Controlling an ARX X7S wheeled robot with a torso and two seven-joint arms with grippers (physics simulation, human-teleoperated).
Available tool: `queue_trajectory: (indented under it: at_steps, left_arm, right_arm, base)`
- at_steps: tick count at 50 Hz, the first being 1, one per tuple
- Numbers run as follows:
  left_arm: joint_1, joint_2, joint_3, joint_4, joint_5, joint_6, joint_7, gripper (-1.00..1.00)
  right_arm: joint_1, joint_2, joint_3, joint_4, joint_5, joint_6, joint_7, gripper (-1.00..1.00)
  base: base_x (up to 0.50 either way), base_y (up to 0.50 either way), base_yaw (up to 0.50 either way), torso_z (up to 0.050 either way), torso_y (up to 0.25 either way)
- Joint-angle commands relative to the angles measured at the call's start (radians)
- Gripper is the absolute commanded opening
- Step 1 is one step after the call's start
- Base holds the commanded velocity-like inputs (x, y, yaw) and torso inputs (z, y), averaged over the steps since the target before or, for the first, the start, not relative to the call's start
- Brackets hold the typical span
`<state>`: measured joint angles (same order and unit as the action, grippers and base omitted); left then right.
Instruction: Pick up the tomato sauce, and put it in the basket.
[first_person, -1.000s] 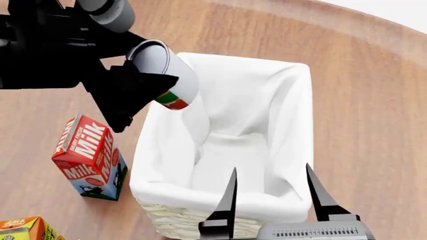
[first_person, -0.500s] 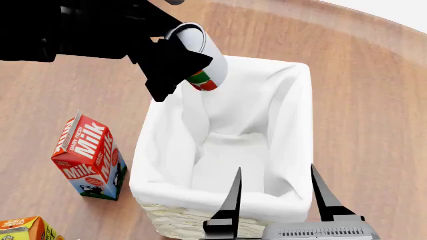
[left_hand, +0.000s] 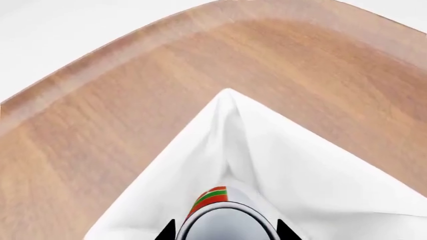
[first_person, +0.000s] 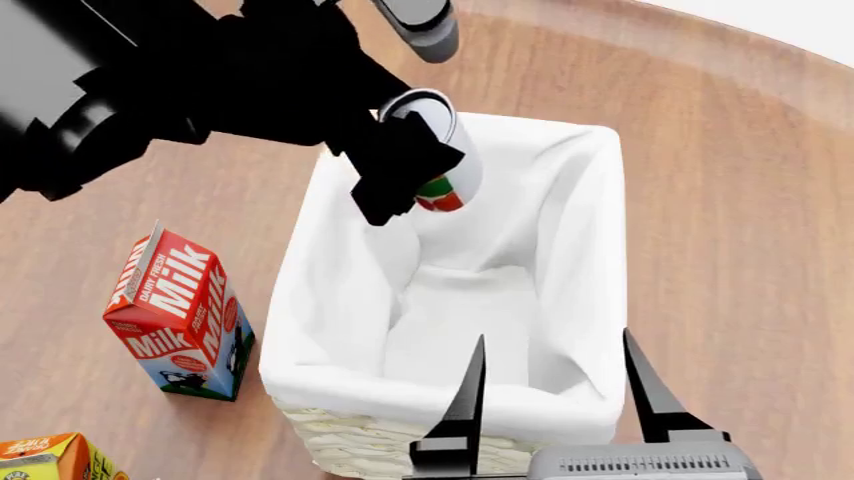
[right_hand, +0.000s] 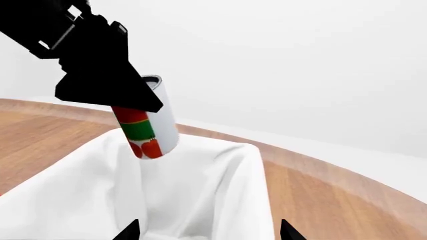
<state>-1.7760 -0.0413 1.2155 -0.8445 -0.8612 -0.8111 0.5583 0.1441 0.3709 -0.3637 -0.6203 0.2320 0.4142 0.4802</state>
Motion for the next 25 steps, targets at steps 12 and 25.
queue_trajectory:
  at_steps: [12,25]
  left_arm:
    - [0.003,0.041,0.315,-0.109,-0.285,0.158,-0.075,-1.0]
    - [0.06,0.041,0.32,-0.107,-0.289,0.181,-0.097,-1.0]
  right_arm:
    - [0.002,0.009,-0.003,-0.007,0.002,0.002,0.005,1.0]
    - [-0.006,0.018,0.01,-0.018,0.007,0.001,0.014,1.0]
  base:
    - [0.0,0.0,0.0,0.0,0.0]
    - [0.0,0.0,0.0,0.0,0.001]
